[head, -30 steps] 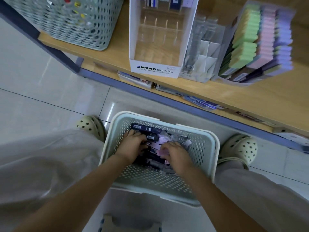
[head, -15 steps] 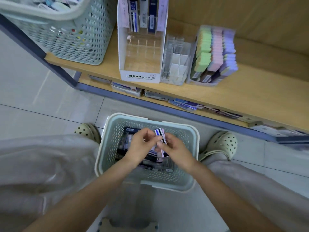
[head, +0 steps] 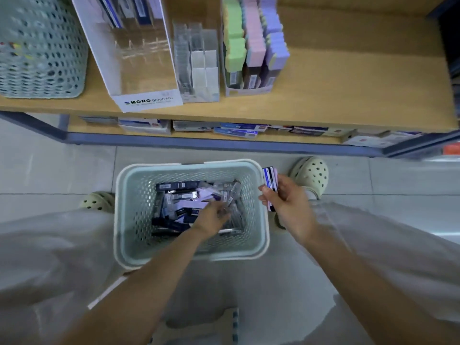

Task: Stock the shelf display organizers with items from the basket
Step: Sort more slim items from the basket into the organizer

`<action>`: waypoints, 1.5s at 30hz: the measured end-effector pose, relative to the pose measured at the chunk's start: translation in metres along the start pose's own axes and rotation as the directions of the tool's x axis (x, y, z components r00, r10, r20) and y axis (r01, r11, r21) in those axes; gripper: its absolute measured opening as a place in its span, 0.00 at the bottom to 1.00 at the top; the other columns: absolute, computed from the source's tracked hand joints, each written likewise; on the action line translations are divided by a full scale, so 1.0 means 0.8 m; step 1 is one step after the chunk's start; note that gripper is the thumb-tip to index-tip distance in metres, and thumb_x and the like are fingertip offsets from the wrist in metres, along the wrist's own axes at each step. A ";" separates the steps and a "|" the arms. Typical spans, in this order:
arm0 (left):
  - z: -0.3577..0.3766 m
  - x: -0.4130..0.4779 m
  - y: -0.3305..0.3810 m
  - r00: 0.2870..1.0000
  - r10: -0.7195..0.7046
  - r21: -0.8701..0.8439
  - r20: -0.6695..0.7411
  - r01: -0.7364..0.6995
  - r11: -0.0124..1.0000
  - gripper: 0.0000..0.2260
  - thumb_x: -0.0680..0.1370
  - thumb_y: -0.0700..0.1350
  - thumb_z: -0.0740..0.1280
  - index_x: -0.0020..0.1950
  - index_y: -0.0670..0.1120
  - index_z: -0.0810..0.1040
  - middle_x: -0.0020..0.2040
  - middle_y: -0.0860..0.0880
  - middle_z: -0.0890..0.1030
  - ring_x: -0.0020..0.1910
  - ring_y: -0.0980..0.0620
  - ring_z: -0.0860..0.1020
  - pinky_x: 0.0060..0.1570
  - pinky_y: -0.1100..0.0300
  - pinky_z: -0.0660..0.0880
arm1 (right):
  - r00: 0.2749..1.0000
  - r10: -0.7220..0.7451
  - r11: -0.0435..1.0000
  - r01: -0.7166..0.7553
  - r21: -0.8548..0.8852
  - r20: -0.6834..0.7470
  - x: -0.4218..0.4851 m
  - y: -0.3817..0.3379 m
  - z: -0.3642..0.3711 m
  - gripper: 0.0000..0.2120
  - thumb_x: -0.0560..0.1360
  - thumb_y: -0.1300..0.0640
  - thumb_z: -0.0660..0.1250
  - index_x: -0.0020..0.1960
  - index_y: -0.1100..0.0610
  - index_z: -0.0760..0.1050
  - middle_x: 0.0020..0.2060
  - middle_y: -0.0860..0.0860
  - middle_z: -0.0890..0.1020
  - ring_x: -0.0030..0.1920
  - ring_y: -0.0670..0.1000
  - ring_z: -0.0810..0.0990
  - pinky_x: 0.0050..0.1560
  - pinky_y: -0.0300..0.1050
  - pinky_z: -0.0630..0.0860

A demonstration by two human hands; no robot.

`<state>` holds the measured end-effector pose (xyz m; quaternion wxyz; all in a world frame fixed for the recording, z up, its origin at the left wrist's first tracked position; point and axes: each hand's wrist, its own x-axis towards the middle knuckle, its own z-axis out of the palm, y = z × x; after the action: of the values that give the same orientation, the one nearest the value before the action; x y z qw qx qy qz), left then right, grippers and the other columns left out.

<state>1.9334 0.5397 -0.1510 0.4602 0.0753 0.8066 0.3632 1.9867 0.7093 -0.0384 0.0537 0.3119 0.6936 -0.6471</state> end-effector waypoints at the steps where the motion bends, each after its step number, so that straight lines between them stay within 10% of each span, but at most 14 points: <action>1: 0.005 0.006 -0.002 0.999 -0.032 0.031 0.005 0.032 0.999 0.09 0.78 0.40 0.65 0.56 0.37 0.76 0.48 0.43 0.77 0.49 0.45 0.77 0.45 0.61 0.70 | 1.000 0.012 1.000 -0.012 0.009 0.003 0.000 0.003 0.000 0.07 0.77 0.64 0.64 0.51 0.53 0.73 0.43 0.55 0.80 0.43 0.52 0.80 0.47 0.42 0.77; 6: 0.014 0.022 0.006 0.989 -0.132 0.239 -0.066 0.144 0.960 0.10 0.76 0.48 0.67 0.44 0.40 0.75 0.41 0.41 0.79 0.42 0.45 0.76 0.41 0.58 0.70 | 1.000 0.024 0.999 -0.025 -0.048 -0.016 0.008 0.016 0.003 0.10 0.77 0.63 0.64 0.47 0.48 0.73 0.41 0.55 0.80 0.42 0.57 0.80 0.46 0.49 0.76; 12: 0.003 0.006 0.017 0.979 -0.202 0.286 -0.024 0.200 0.937 0.11 0.81 0.36 0.57 0.55 0.30 0.75 0.51 0.33 0.78 0.52 0.37 0.75 0.46 0.51 0.69 | 0.997 0.058 0.997 -0.055 0.051 -0.042 0.010 0.013 0.006 0.06 0.77 0.65 0.63 0.49 0.54 0.72 0.38 0.51 0.78 0.36 0.47 0.78 0.36 0.33 0.74; 18: -0.032 -0.044 0.016 0.962 -0.073 -0.066 -0.263 0.058 0.996 0.02 0.80 0.38 0.60 0.48 0.41 0.69 0.36 0.47 0.74 0.31 0.52 0.71 0.35 0.54 0.74 | 0.996 0.068 0.998 -0.068 0.019 -0.050 -0.009 0.011 0.011 0.08 0.78 0.63 0.63 0.46 0.49 0.71 0.41 0.53 0.79 0.41 0.52 0.80 0.38 0.36 0.76; 23: -0.056 -0.079 0.051 0.984 0.071 -0.048 -0.163 -0.079 0.996 0.03 0.80 0.39 0.61 0.47 0.43 0.71 0.35 0.52 0.74 0.29 0.55 0.72 0.25 0.69 0.67 | 0.999 0.037 0.985 -0.037 -0.166 -0.001 -0.019 0.010 0.020 0.05 0.77 0.59 0.65 0.49 0.50 0.71 0.47 0.56 0.82 0.49 0.59 0.81 0.54 0.60 0.75; 30: -0.075 -0.102 0.104 0.976 0.170 -0.146 -0.132 -0.189 0.971 0.05 0.80 0.41 0.62 0.46 0.41 0.73 0.31 0.47 0.75 0.23 0.56 0.73 0.28 0.62 0.74 | 0.973 0.047 0.981 -0.002 -0.194 0.227 -0.029 -0.022 0.035 0.06 0.78 0.63 0.61 0.55 0.57 0.69 0.40 0.45 0.77 0.41 0.45 0.76 0.41 0.33 0.72; 41: -0.069 -0.134 0.122 0.947 0.032 -0.443 -0.318 -0.179 0.878 0.12 0.81 0.46 0.61 0.43 0.40 0.74 0.33 0.43 0.76 0.25 0.55 0.73 0.29 0.64 0.72 | 0.958 0.065 0.962 0.014 -0.274 0.278 -0.042 -0.057 0.043 0.14 0.77 0.59 0.64 0.58 0.68 0.72 0.53 0.65 0.79 0.53 0.63 0.79 0.57 0.58 0.74; 45: -0.061 -0.149 0.133 0.973 0.020 -0.541 -0.230 -0.145 0.829 0.13 0.81 0.47 0.59 0.44 0.38 0.74 0.29 0.49 0.71 0.24 0.58 0.68 0.30 0.67 0.69 | 0.969 0.072 0.985 -0.031 -0.172 0.237 -0.049 -0.062 0.050 0.08 0.78 0.62 0.63 0.53 0.67 0.75 0.49 0.64 0.81 0.48 0.57 0.80 0.54 0.51 0.75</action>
<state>1.9393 0.5374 0.0154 0.3564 -0.0657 0.7075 0.6067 1.9799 0.6596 0.0166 0.1806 0.2431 0.7252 -0.6183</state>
